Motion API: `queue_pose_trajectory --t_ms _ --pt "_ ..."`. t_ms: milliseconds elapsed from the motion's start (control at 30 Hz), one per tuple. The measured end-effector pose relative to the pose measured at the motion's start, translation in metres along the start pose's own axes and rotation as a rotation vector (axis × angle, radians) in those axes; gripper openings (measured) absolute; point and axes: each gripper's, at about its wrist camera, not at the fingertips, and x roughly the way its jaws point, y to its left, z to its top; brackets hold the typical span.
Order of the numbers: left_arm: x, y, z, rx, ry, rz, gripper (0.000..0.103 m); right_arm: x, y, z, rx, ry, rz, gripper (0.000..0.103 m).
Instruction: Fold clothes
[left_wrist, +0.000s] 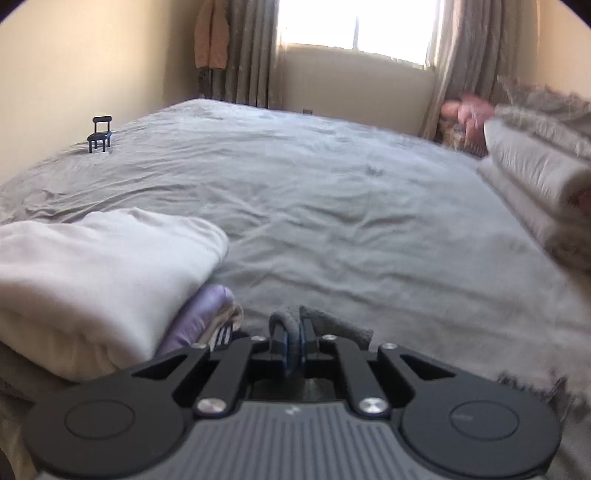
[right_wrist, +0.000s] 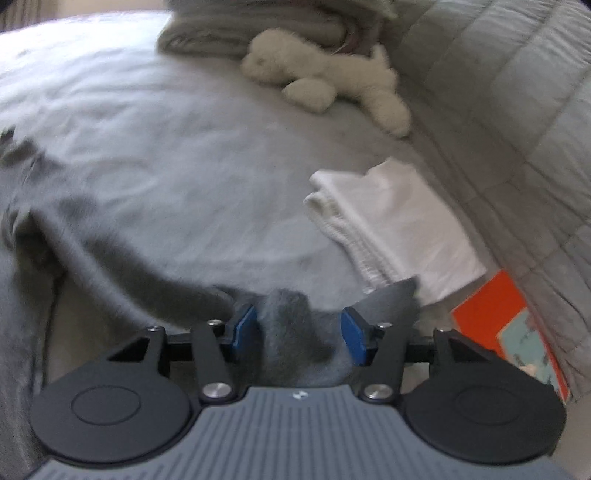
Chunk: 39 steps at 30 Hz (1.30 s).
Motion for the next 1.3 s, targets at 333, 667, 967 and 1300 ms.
queue_pose_trajectory --t_ms 333,667,967,1300 --pt "-0.007 0.005 -0.009 -0.017 0.057 -0.052 0.008 -0.032 -0.003 -0.002 -0.041 -0.031 -0.001 0.002" --pt "-0.004 0.009 -0.019 0.005 0.083 -0.126 0.030 -0.046 -0.022 -0.006 0.115 -0.043 0.153 0.016" --pt "0.015 0.002 -0.029 0.107 0.109 -0.066 0.005 -0.002 -0.028 0.003 0.158 0.100 0.197 0.007" --pt "0.006 0.000 -0.004 0.059 -0.029 -0.103 0.005 -0.017 -0.059 0.053 0.191 -0.134 0.045 0.004"
